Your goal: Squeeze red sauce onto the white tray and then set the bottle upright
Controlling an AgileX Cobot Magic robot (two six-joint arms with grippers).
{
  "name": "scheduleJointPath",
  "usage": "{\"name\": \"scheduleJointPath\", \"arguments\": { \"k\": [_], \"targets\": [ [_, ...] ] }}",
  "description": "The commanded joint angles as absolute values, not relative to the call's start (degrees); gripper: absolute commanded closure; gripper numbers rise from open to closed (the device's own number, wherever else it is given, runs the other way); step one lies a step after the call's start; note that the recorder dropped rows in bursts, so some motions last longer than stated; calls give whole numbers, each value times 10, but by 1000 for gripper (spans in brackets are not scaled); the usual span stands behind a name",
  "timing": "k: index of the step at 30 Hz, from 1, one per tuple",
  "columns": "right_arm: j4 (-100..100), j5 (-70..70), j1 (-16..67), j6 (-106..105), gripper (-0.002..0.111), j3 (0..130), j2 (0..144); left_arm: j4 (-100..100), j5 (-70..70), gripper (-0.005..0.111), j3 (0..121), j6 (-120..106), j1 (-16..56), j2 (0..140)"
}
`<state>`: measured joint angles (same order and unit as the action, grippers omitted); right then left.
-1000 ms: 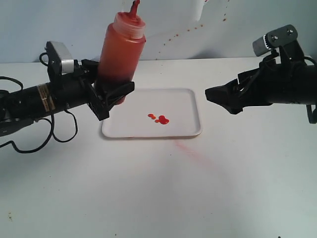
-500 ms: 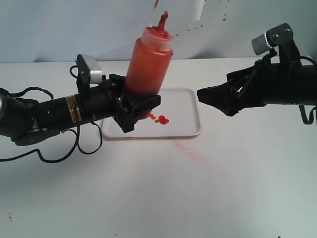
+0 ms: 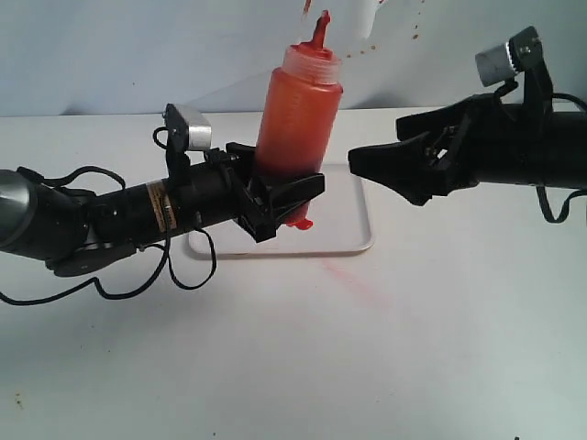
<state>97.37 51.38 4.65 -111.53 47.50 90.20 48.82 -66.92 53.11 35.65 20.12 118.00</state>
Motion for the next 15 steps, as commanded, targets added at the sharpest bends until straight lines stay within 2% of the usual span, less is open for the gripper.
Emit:
{"name": "scheduleJointPath", "arguments": {
  "k": [1, 8, 15],
  "targets": [
    [989, 530, 67, -1138, 14, 475, 895, 517, -700, 107, 558, 410, 212, 1173],
    [989, 477, 115, -1170, 14, 475, 895, 583, -700, 107, 583, 420, 227, 1173],
    [999, 475, 115, -1170, 14, 475, 895, 590, -700, 107, 583, 417, 250, 1173]
  ]
}}
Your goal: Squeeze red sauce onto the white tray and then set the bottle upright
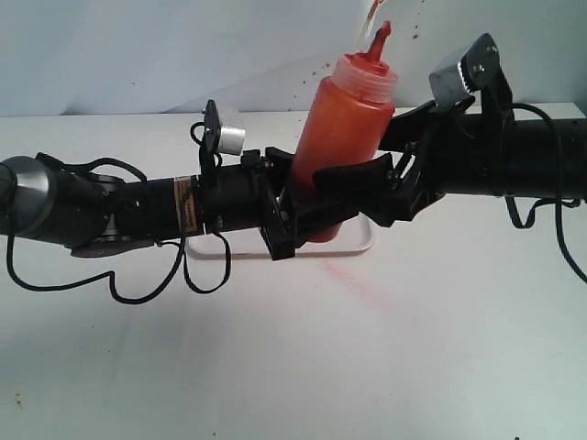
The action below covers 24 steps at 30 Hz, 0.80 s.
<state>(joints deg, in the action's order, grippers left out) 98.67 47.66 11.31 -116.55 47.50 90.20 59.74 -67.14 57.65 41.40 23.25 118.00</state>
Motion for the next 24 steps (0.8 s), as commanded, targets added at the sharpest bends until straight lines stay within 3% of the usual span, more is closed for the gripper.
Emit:
{"name": "scheduleJointPath", "arguments": {
  "k": [1, 7, 20, 24],
  "targets": [
    [999, 476, 115, -1170, 14, 475, 895, 592, -700, 107, 583, 417, 253, 1173],
    [999, 476, 115, -1170, 22, 475, 895, 603, -700, 107, 583, 417, 271, 1173],
    [992, 476, 115, -1170, 106, 475, 895, 627, -676, 107, 583, 414, 271, 1174],
    [989, 475, 115, -1169, 108, 475, 895, 635, -660, 107, 583, 414, 271, 1174]
  ]
}}
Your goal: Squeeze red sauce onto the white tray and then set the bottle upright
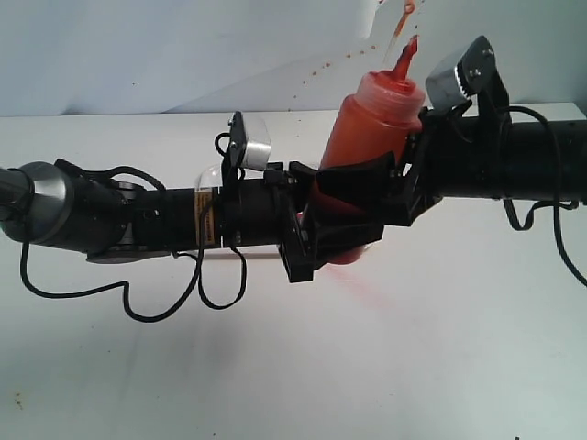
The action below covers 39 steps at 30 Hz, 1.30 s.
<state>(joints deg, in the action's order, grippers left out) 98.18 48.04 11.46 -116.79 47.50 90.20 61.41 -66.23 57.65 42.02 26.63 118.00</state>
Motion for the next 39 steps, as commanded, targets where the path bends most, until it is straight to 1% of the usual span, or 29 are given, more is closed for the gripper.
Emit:
{"name": "scheduleJointPath", "arguments": {
  "k": [1, 11, 14, 18, 26, 32, 36, 39],
  "targets": [
    [989, 472, 115, -1169, 108, 475, 895, 644, -656, 107, 583, 413, 271, 1174],
    [932, 441, 115, -1170, 108, 475, 895, 695, -590, 106, 587, 417, 271, 1174],
    [928, 441, 115, -1171, 108, 475, 895, 776, -554, 106, 608, 457, 273, 1174],
    [918, 434, 115, -1171, 108, 475, 895, 864, -513, 106, 633, 527, 295, 1174],
    [824, 382, 115, -1171, 108, 475, 895, 888, -476, 106, 636, 531, 313, 1174],
    [825, 385, 115, -1165, 108, 475, 895, 927, -474, 106, 636, 559, 313, 1174],
    [825, 381, 115, -1165, 108, 475, 895, 885, -427, 106, 636, 550, 313, 1174],
    [825, 381, 115, -1165, 108, 475, 895, 885, -423, 106, 636, 534, 313, 1174]
  ]
}}
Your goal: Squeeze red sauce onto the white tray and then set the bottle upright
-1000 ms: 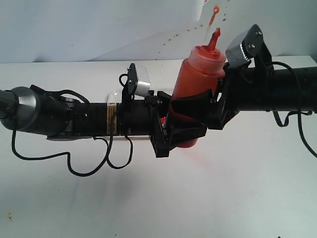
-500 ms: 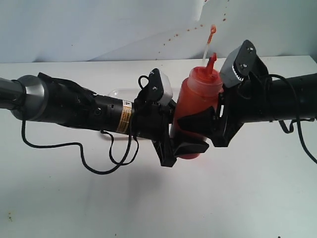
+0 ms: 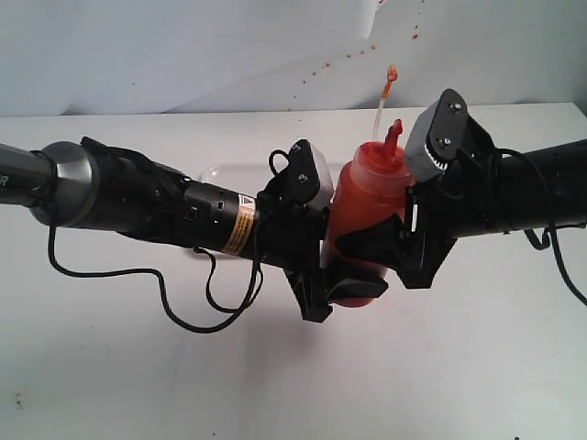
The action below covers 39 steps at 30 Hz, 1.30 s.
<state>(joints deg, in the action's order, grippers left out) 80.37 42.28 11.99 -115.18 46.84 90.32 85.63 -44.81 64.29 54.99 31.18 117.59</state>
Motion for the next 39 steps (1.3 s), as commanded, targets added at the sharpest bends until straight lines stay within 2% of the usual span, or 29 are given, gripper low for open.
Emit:
{"name": "scheduleJointPath", "arguments": {
  "k": [1, 17, 19, 22, 28, 30, 32, 39],
  "targets": [
    [825, 380, 115, -1165, 108, 475, 895, 885, -423, 106, 636, 534, 313, 1174],
    [825, 377, 115, -1165, 108, 475, 895, 888, -404, 104, 636, 534, 316, 1174],
    [825, 377, 115, -1165, 108, 475, 895, 888, -398, 98, 636, 534, 316, 1174],
    [825, 377, 115, -1165, 108, 475, 895, 888, -400, 82, 636, 534, 316, 1174],
    [825, 377, 115, -1165, 108, 475, 895, 888, -412, 25, 636, 540, 316, 1174],
    [825, 377, 115, -1165, 108, 475, 895, 887, -429, 14, 636, 540, 316, 1174],
    [825, 377, 115, -1165, 108, 475, 895, 887, -455, 10, 636, 540, 316, 1174],
    [825, 377, 115, -1165, 108, 475, 895, 887, -490, 9, 636, 540, 316, 1174]
  ]
}}
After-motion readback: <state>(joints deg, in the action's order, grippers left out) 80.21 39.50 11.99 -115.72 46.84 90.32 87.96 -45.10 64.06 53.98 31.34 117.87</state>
